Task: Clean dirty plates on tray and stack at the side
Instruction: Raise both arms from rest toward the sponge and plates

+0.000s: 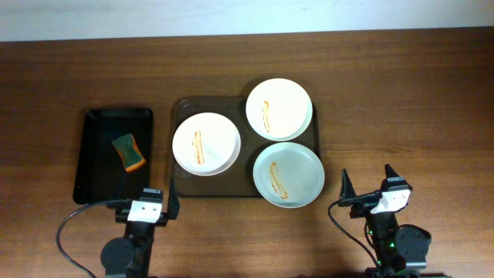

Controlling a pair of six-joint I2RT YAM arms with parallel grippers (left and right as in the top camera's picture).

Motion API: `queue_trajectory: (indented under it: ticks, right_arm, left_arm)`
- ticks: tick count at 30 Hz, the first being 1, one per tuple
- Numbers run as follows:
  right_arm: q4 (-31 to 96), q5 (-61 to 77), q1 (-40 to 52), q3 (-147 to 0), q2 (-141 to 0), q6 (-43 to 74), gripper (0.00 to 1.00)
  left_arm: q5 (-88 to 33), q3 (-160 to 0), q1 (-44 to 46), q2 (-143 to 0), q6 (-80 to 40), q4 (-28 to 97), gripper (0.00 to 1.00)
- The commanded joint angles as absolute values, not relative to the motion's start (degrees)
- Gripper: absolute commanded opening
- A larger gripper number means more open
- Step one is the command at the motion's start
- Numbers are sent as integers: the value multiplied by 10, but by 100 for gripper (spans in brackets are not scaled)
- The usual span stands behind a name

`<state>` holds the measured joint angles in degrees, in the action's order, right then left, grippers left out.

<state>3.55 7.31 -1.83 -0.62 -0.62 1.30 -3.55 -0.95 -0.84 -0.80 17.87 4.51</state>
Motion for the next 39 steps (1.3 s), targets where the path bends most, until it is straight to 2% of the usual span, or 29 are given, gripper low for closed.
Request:
queue_trajectory:
  ticks: [1,24,27,31,34,37,39]
  right_arm:
    - [39,68,-15,-3,-2,13,98]
    - [39,68,-15,-3,-2,13,98]
    - [39,70,-15,-4,-2,13,98]
    - [43,71,-15,-49,-7,15,98]
    - [67,73,-15,-135,-40,15,98]
    - [179,90,-15,-308,-162,15,98]
    - [238,90,-15,-391,-237,15,98]
  left_arm:
    - [-32,-5,-12,-4,185,44,100]
    - [-24,-5,-12,-4,185,46,99]
    - [-23,-6,-12,-4,156,-14,99]
    - [-23,-113,-12,-33,116,42,99]
    - [-24,-259,-12,-123,116,123,99]
    - [-50,-454,-12,-269,112,233,99]
    - [-53,-530,-12,-337,112,295,99]
